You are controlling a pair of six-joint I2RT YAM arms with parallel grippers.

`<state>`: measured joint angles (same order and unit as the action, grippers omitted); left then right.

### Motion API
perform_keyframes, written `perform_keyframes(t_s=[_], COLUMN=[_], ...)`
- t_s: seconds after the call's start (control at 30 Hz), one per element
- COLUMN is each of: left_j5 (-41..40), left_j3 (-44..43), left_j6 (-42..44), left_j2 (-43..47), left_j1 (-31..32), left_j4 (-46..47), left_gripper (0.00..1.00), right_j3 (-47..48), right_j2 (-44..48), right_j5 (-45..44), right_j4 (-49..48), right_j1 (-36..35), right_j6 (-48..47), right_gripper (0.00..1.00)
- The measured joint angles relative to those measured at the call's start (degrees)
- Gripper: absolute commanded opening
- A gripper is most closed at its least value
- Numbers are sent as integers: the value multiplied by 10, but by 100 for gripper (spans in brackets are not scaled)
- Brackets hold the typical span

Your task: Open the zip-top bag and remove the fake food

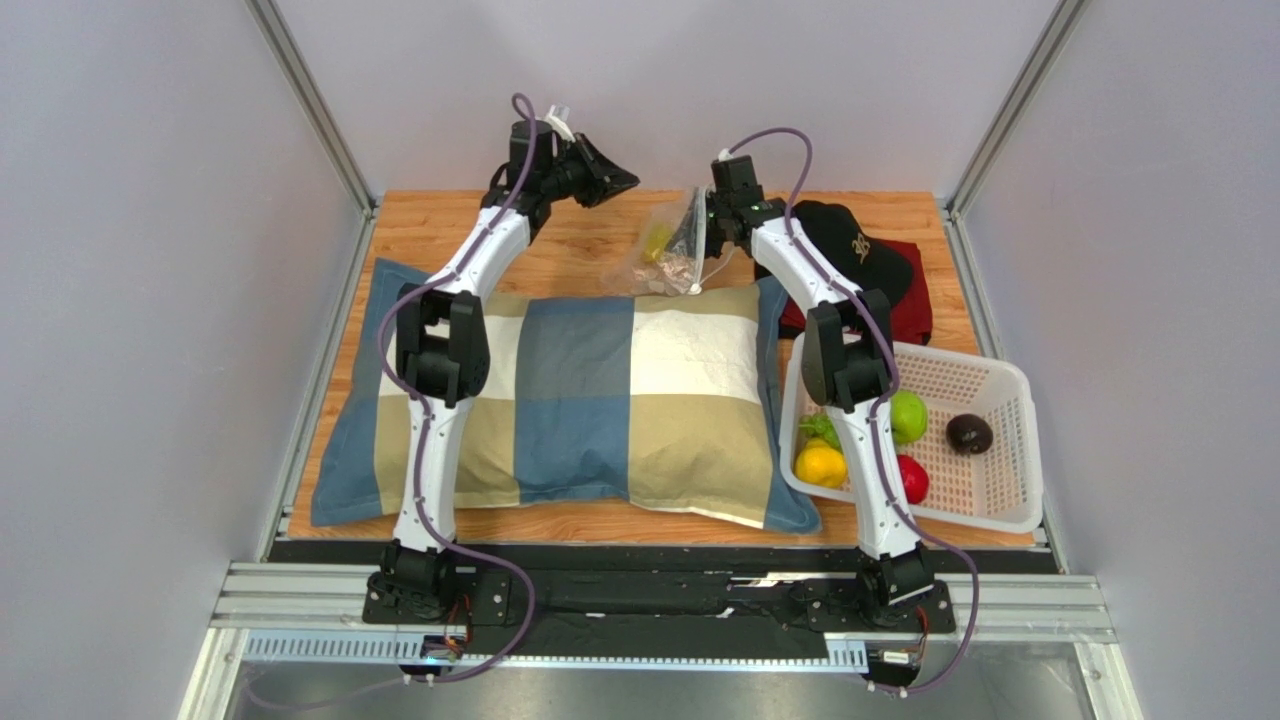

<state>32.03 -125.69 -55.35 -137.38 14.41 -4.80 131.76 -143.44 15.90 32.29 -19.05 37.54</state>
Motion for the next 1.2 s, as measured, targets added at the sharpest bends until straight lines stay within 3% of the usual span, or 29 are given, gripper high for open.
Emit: perform_keyframes(t_s=[0.27,0.43,0.5,1.03,1.13,1.2], left_j5=[-75,-104,-119,-90,-76,-70], left_j3=[-38,-73,-77,-107,-105,-102], left_j6=[-94,-143,-159,-205,-204,-204], left_j2=[-133,-169,-169,-220,-229,-231], left_j1=[12,16,17,21,22,22], left_j4=[26,39,38,9,0,-1], left_gripper=[11,9,9,8,8,8], right_j3=[1,1,1,58,59,62], right_j2=[-1,-11,-17,-99,-103,-107], right_j5=[-3,21,28,75,75,74], right_j4=[-18,-48,-61,-87,-96,-103], right_j1=[1,6,8,31,32,33], right_j6=[-30,-25,-20,-11,-11,-11], right_gripper=[48,80,85,92,86,75])
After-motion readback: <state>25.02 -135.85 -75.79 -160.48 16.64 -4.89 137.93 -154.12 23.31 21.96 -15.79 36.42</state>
